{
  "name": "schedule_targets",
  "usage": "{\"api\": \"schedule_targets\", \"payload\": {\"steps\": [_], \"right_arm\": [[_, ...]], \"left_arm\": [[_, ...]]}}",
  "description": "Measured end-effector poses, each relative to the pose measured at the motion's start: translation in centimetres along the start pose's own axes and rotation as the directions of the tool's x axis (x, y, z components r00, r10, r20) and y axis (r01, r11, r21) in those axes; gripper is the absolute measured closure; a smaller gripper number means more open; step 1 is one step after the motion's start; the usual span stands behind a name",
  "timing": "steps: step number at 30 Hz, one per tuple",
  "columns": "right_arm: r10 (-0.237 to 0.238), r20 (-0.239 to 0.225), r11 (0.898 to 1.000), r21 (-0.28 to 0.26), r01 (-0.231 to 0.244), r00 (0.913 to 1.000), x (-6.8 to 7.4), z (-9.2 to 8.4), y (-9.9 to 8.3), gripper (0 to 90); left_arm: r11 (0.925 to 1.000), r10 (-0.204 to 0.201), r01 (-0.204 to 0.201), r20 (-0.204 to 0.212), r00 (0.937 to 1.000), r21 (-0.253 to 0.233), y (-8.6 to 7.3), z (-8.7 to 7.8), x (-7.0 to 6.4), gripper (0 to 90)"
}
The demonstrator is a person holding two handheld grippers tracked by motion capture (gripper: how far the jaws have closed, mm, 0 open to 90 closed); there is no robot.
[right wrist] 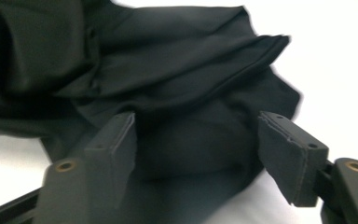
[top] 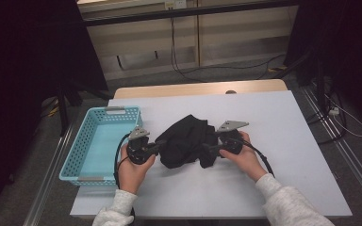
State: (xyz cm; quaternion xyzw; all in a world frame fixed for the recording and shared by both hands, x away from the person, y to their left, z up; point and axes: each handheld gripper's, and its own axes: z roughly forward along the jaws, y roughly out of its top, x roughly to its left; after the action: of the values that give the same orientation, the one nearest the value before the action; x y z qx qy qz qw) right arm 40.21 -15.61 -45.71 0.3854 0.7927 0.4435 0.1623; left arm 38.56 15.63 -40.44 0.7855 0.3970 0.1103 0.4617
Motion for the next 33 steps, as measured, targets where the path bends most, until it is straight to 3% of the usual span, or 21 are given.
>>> {"api": "schedule_targets", "payload": {"steps": [3, 5, 8, 9, 16, 27, 30, 33], "right_arm": [[-0.013, -0.025, 0.999, 0.047, 0.014, 0.9996, 0.4, 0.5, -0.3, 42.6], [0.011, -0.048, 0.998, 0.058, -0.008, 0.9988, 0.5, 0.5, -0.3, 59.2], [-0.015, -0.062, 0.997, 0.079, 0.020, 0.9980, 0.6, 0.2, -0.2, 81.5], [-0.021, -0.058, 0.996, 0.082, 0.026, 0.9981, 0.7, 0.1, -0.2, 84.0], [-0.003, -0.035, 0.995, 0.100, 0.007, 0.9994, -0.2, -1.5, -0.7, 87.5], [0.034, 0.042, 0.995, 0.096, -0.037, 0.9986, -2.5, -8.5, -3.8, 87.7], [0.035, 0.071, 0.995, 0.087, -0.041, 0.9969, -3.0, -9.9, -4.6, 87.7], [0.071, 0.085, 0.994, 0.077, -0.077, 0.9938, -4.0, -10.7, -5.5, 87.6]], "left_arm": [[0.9999, -0.004, 0.004, -0.005, 1.0000, -0.010, 0.0, -0.3, 0.0, 88.3], [1.0000, 0.001, -0.001, -0.009, 1.0000, -0.008, -0.1, -0.4, 0.0, 88.3], [0.9998, -0.008, 0.008, -0.012, 0.9999, -0.017, -0.2, -0.7, 0.1, 88.3], [0.9998, -0.009, 0.009, -0.012, 0.9999, -0.020, -0.2, -0.8, 0.1, 88.3], [0.9990, -0.014, 0.014, -0.012, 0.9998, -0.044, 0.0, -0.8, 0.3, 88.2], [0.9986, -0.012, 0.012, 0.000, 0.9999, -0.051, 0.1, 0.3, -0.1, 88.3], [0.9985, -0.011, 0.011, 0.006, 0.9999, -0.054, 0.2, 0.8, -0.2, 88.2], [0.9981, -0.019, 0.020, 0.013, 0.9997, -0.058, 0.5, 1.2, -0.1, 88.2]]}}
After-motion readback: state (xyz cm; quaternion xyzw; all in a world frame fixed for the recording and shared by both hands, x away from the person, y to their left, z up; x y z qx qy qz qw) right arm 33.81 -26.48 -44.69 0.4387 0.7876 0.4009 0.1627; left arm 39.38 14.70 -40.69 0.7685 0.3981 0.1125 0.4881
